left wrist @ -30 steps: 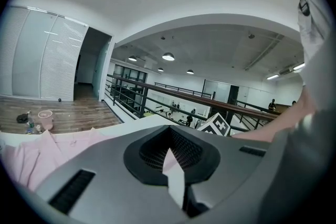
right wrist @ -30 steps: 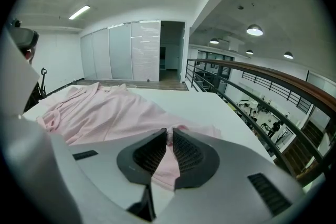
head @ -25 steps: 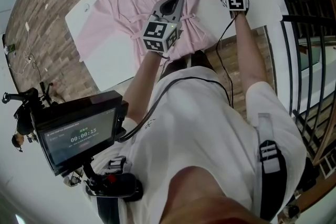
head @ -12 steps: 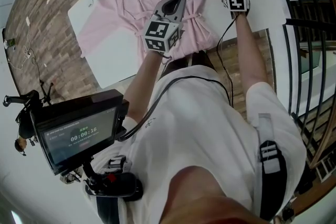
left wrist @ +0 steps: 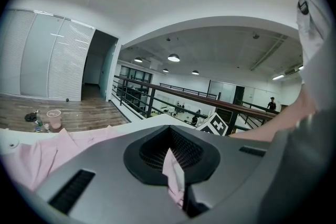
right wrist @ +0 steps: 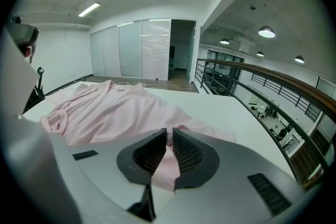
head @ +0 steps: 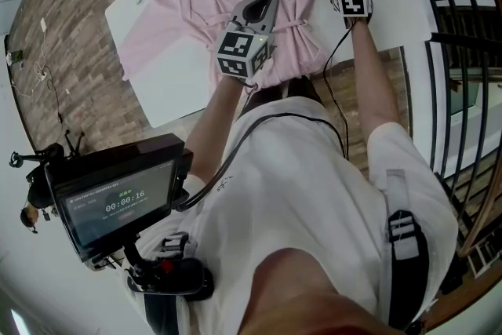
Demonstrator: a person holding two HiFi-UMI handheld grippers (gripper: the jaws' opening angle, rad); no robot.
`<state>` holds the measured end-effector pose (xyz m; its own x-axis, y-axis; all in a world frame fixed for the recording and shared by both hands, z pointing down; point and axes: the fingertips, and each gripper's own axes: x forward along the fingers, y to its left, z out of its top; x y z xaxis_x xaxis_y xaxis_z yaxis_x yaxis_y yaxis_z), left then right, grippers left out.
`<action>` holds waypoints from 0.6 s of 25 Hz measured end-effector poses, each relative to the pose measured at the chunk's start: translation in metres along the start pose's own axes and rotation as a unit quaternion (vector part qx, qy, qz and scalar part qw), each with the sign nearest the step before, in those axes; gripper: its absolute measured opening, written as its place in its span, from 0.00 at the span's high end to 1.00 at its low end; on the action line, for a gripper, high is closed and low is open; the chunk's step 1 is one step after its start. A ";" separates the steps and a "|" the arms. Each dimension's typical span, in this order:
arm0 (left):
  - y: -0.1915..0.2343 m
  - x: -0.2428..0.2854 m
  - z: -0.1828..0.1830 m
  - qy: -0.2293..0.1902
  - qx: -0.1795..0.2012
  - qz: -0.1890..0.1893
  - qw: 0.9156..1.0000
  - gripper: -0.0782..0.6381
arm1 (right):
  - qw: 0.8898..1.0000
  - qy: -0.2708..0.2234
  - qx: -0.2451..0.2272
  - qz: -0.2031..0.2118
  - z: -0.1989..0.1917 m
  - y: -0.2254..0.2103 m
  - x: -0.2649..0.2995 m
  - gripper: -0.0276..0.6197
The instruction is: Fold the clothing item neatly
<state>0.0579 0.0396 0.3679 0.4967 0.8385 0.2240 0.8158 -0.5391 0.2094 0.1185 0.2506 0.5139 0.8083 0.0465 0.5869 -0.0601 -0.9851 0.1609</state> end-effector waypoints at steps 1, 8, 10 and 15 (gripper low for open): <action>0.001 -0.001 -0.001 0.000 0.000 0.001 1.000 0.89 | 1.000 0.000 -0.002 0.002 0.000 0.002 0.001 0.89; 0.008 -0.007 -0.005 0.000 -0.005 0.014 1.000 0.89 | 1.000 -0.001 -0.012 0.019 0.005 0.019 0.012 0.89; 0.008 -0.006 -0.005 0.002 -0.008 0.019 1.000 0.89 | 1.000 0.001 -0.014 0.023 0.006 0.019 0.014 0.89; 0.011 -0.007 -0.007 0.005 -0.007 0.027 1.000 0.89 | 0.999 0.002 -0.023 0.033 0.008 0.025 0.018 0.89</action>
<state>0.0614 0.0272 0.3757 0.5363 0.8076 0.2453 0.7837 -0.5844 0.2104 0.1367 0.2255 0.5222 0.7991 -0.0170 0.6010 -0.1396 -0.9775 0.1579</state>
